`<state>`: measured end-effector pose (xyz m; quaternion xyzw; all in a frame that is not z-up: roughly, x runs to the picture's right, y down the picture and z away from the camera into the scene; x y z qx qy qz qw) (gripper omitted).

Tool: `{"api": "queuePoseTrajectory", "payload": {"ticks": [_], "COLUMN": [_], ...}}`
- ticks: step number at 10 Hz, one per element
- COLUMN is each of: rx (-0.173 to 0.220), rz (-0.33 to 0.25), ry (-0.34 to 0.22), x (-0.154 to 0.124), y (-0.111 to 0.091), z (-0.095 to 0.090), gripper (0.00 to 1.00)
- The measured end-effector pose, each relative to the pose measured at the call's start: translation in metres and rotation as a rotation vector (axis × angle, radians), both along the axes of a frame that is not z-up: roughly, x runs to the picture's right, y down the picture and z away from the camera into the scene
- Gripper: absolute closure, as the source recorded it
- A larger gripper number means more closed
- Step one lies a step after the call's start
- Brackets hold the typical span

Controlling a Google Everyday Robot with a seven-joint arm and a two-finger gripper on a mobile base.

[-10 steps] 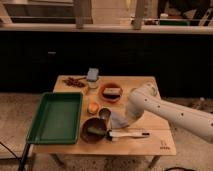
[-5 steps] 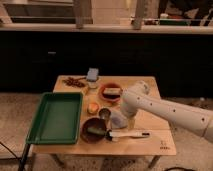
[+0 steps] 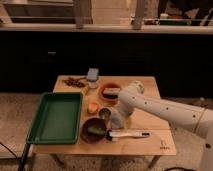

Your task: Place towel in tray

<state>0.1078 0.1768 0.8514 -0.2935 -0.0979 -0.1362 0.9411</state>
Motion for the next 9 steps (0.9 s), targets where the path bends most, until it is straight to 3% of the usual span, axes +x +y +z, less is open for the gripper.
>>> {"api": "queuePoseTrajectory", "payload": {"ticks": [4, 9], "rx": [-0.024, -0.090], "rz": [0.036, 0.122], "ry": [0.024, -0.036], "x": [0.002, 0.009], "y": [0.002, 0.009], "z": [0.021, 0.035], "gripper": [0.20, 0.20]}}
